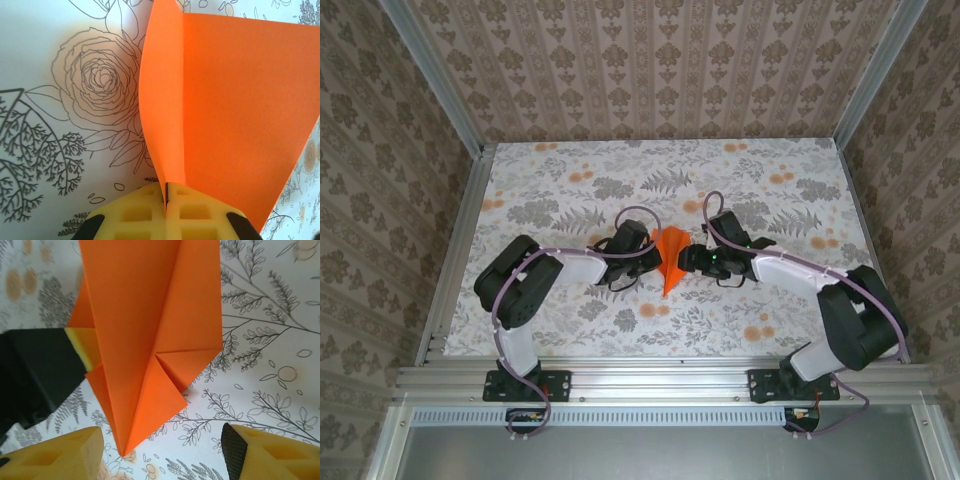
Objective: Fold a paper plane with a square sheet of paper (pick it up from the middle)
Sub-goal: Turn over a paper plane at the center of the table.
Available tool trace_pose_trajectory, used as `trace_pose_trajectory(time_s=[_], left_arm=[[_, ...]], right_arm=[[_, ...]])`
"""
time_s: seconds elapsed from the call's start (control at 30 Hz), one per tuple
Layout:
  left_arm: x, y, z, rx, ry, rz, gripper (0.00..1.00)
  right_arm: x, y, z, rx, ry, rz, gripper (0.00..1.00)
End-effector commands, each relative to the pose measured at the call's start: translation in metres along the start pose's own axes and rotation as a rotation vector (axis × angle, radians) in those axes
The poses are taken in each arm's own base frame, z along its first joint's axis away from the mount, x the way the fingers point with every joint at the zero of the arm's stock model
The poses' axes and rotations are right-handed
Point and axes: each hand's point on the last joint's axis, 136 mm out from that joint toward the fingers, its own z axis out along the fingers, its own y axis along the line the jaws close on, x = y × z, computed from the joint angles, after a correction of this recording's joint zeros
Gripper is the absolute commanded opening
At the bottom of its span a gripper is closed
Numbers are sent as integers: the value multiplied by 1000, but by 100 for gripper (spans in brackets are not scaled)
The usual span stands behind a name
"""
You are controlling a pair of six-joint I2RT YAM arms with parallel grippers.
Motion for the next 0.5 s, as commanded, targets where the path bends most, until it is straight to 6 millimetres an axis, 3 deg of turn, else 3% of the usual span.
trace_pose_trajectory(time_s=[0.0, 0.27, 0.47], left_arm=[[-8, -11, -11, 60, -21, -12, 0], [-8, -4, -23, 53, 7, 46, 3], [-3, -4, -20, 64, 46, 73, 5]], right_arm=[[-9, 11, 5, -4, 7, -45, 67], [-1, 24, 23, -55, 88, -41, 68], [8, 24, 33, -41, 134, -37, 68]])
